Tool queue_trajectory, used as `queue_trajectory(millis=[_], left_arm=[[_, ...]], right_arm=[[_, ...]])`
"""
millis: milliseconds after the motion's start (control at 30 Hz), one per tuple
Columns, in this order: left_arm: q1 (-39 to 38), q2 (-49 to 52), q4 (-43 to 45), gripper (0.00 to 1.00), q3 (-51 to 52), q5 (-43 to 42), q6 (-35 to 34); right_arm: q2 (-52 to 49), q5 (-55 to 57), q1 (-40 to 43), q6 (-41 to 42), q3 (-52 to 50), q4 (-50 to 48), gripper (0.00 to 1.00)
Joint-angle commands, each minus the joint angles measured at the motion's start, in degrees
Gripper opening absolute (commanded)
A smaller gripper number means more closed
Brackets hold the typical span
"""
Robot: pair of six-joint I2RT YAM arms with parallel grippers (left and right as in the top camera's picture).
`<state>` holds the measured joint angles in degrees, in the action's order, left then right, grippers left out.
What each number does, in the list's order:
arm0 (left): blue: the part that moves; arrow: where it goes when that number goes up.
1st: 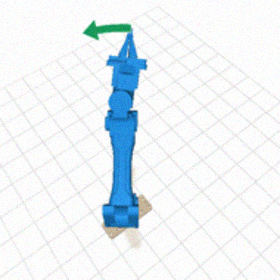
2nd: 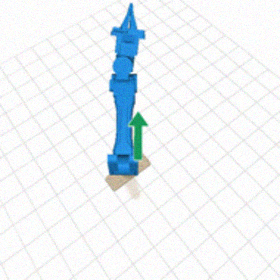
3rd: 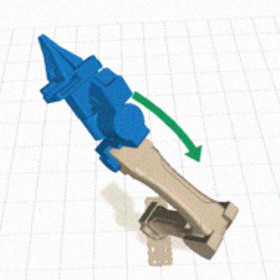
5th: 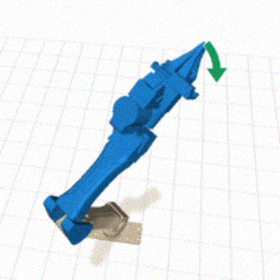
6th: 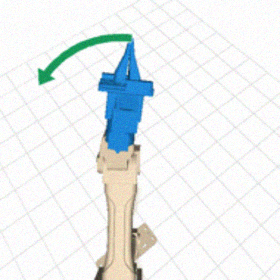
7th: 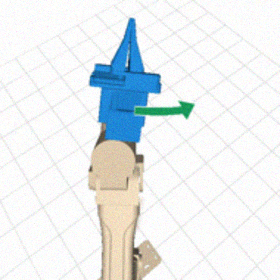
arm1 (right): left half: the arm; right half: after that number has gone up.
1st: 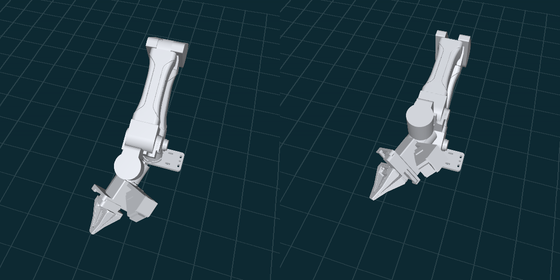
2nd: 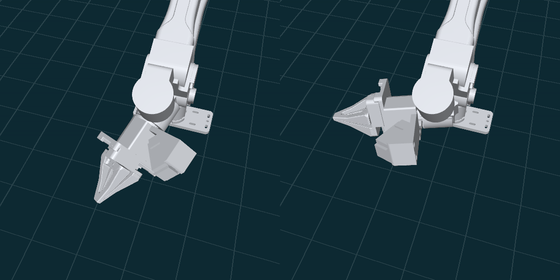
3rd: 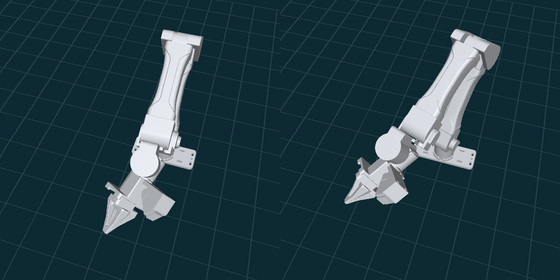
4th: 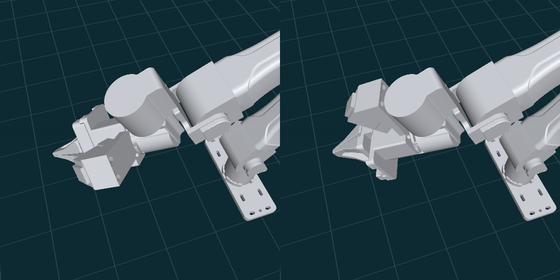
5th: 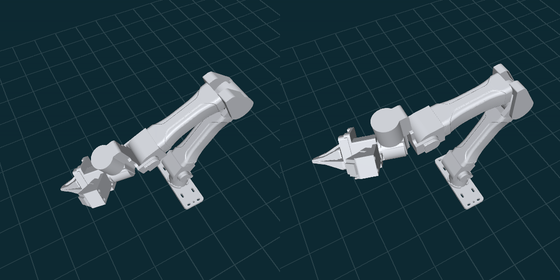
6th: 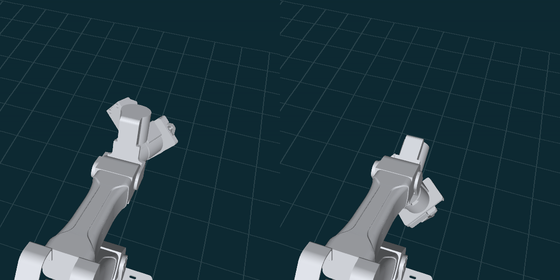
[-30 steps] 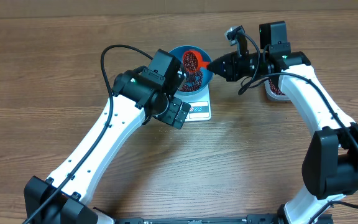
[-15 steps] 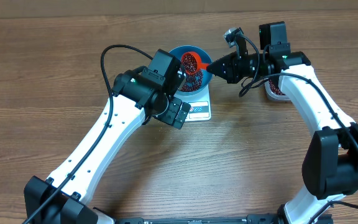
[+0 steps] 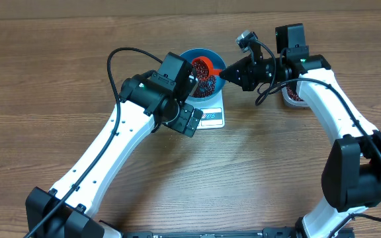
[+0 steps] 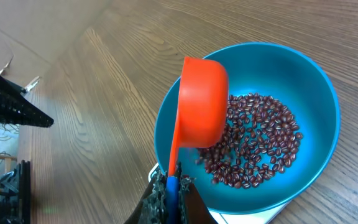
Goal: Scoop item into bowl and weigh 150g on scale
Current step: 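Tilt the red cup with the right gripper to pour beans into bowl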
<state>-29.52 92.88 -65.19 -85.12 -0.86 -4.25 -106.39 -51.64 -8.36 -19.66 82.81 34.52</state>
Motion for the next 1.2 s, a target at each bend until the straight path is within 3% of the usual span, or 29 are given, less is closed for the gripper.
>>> queue_trajectory(millis=[0,567,1167], left_arm=[[-0.11,-0.63,-0.17,1.0,-0.52,0.2,0.87],[-0.11,-0.63,-0.17,1.0,-0.52,0.2,0.9],[-0.11,-0.63,-0.17,1.0,-0.52,0.2,0.9]], right_arm=[[0.2,-0.92,-0.33,-1.16,1.62,-0.37,0.04],[0.5,-0.76,-0.33,-1.49,3.91,-0.35,0.04],[0.98,6.58,-0.33,-4.9,6.45,3.89,0.04]])
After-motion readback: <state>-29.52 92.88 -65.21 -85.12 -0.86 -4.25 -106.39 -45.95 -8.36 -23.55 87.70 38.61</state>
